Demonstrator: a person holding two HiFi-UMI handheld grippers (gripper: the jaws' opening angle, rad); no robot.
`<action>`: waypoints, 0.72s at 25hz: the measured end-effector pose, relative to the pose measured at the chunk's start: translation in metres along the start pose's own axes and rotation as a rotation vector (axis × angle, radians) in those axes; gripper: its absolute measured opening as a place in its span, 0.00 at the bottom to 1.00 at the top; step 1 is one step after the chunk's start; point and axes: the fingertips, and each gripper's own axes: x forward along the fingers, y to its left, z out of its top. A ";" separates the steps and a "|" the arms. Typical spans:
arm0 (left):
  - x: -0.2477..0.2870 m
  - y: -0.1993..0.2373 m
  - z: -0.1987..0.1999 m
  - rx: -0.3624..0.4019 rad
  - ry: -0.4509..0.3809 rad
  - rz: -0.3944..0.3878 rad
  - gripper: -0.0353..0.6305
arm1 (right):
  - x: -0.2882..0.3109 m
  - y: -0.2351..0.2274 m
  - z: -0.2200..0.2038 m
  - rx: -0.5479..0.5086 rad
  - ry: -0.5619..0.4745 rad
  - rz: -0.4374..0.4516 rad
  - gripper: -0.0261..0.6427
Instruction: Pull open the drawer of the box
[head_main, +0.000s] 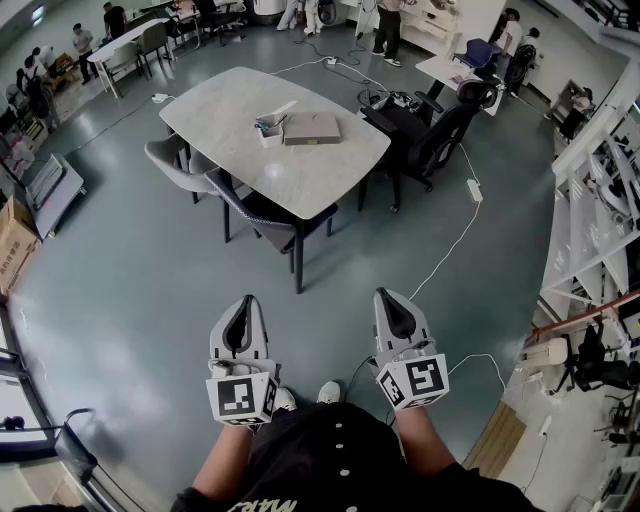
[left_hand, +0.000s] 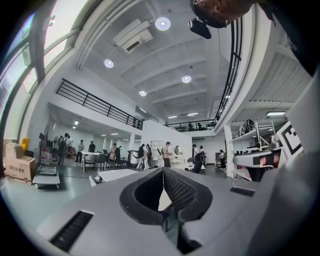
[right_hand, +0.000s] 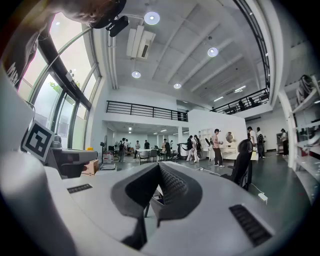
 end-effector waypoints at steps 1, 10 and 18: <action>0.000 -0.001 0.000 0.000 0.000 0.000 0.08 | -0.001 0.000 0.000 -0.001 0.000 -0.001 0.03; -0.002 0.004 0.001 -0.005 0.002 -0.007 0.08 | 0.000 0.007 0.002 0.004 -0.017 0.001 0.03; -0.002 0.011 0.002 -0.018 -0.005 -0.039 0.08 | 0.007 0.019 -0.005 -0.006 0.004 -0.008 0.03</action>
